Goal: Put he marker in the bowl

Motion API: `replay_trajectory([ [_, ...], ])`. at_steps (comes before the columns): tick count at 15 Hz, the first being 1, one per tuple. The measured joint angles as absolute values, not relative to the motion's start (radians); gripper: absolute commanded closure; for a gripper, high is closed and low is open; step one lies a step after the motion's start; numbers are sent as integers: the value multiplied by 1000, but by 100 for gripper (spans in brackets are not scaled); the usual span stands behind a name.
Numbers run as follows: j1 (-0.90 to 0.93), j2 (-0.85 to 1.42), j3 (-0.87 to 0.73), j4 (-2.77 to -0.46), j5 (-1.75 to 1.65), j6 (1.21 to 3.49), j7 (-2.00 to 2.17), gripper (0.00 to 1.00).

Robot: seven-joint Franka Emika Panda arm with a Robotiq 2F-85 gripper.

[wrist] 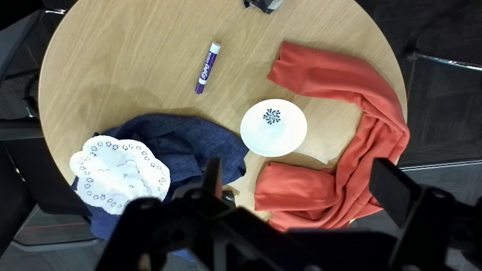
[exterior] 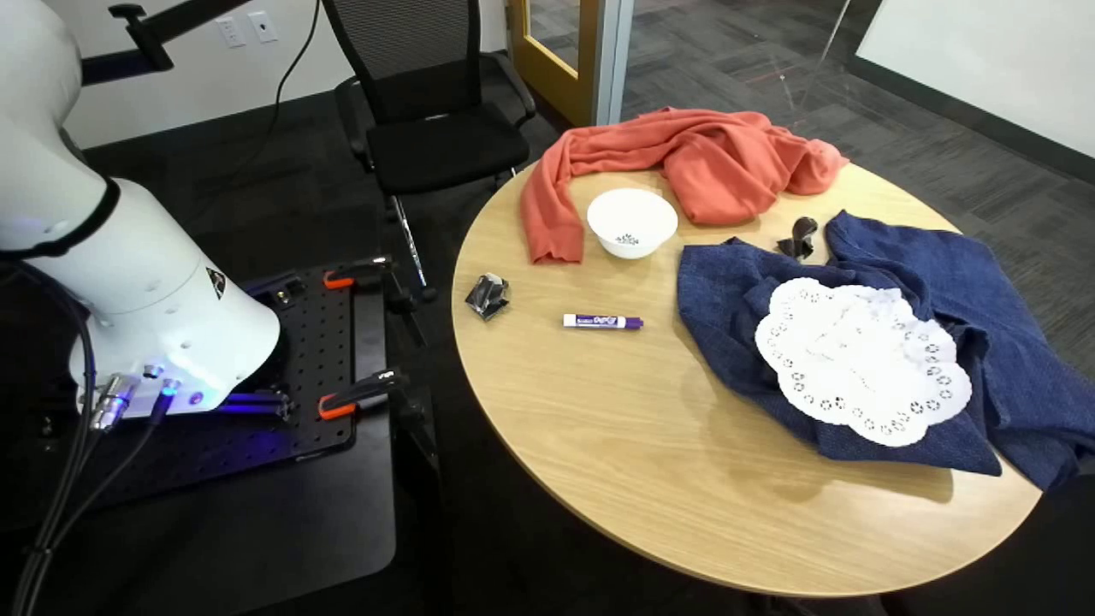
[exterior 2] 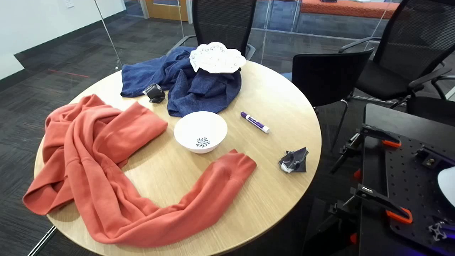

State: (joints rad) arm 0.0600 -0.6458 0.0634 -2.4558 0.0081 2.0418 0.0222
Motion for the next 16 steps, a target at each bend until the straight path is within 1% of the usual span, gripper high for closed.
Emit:
replay_trajectory([
  [11,57,-635,60,-2455,7,2050,24,0],
  [16,10,-525,39,-2446,-20,2192,24,0],
])
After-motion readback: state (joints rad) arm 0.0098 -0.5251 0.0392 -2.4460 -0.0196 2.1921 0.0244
